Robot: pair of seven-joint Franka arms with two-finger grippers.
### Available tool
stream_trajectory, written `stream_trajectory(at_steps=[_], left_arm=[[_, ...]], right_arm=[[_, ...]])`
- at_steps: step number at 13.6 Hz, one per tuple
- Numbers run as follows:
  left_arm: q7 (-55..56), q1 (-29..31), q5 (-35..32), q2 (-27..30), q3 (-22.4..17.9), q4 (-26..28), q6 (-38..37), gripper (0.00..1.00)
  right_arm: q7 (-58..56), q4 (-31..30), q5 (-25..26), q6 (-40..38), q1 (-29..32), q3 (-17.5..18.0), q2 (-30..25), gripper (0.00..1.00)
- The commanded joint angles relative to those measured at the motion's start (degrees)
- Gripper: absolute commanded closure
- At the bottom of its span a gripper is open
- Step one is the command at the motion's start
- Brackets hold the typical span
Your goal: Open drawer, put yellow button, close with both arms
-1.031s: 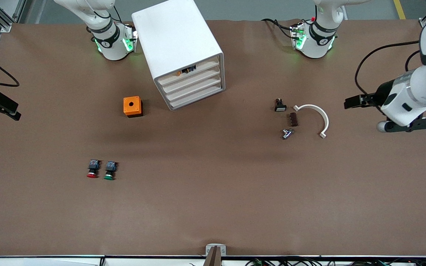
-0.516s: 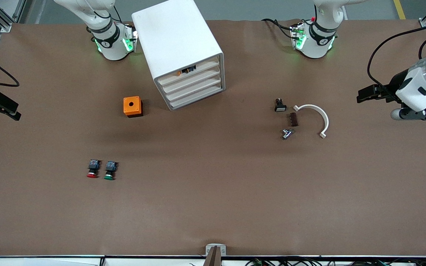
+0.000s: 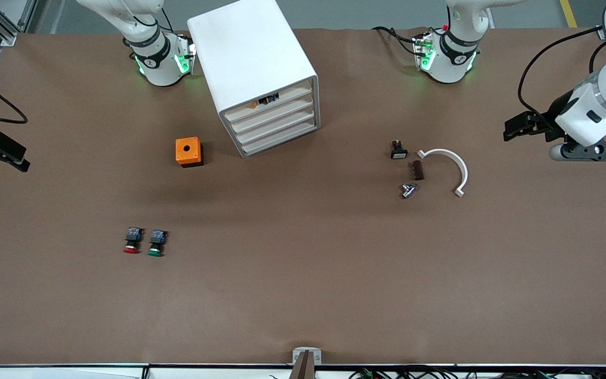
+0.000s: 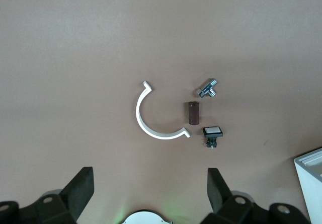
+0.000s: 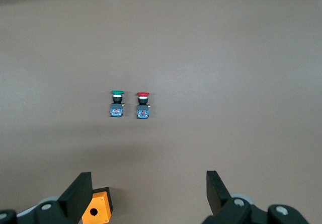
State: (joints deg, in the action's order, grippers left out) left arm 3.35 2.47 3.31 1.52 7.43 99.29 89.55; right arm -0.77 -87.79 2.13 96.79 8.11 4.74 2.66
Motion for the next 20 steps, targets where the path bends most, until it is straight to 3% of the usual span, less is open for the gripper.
stream_trajectory(at_steps=[1, 7, 16, 20], left_arm=[[-1.0, -2.4, -1.3, 1.6, -2.5, 1.3, 0.9, 0.01], [-1.0, -2.7, -1.6, 1.6, -2.6, 1.2, 1.4, 0.01], [0.0, -2.0, -2.8, 0.6, -1.9, -6.7, -0.9, 0.01], [0.5, -2.6, -2.8, 0.5, -1.7, -6.7, -1.0, 0.01]], right_arm=[[0.1, 0.0, 0.2, 0.3, 0.9, 0.7, -0.1, 0.0], [0.1, 0.0, 0.1, 0.3, 0.9, 0.7, -0.1, 0.0], [0.1, 0.0, 0.1, 0.2, 0.9, 0.7, -0.1, 0.0], [0.1, 0.0, 0.1, 0.2, 0.9, 0.7, -0.1, 0.0]])
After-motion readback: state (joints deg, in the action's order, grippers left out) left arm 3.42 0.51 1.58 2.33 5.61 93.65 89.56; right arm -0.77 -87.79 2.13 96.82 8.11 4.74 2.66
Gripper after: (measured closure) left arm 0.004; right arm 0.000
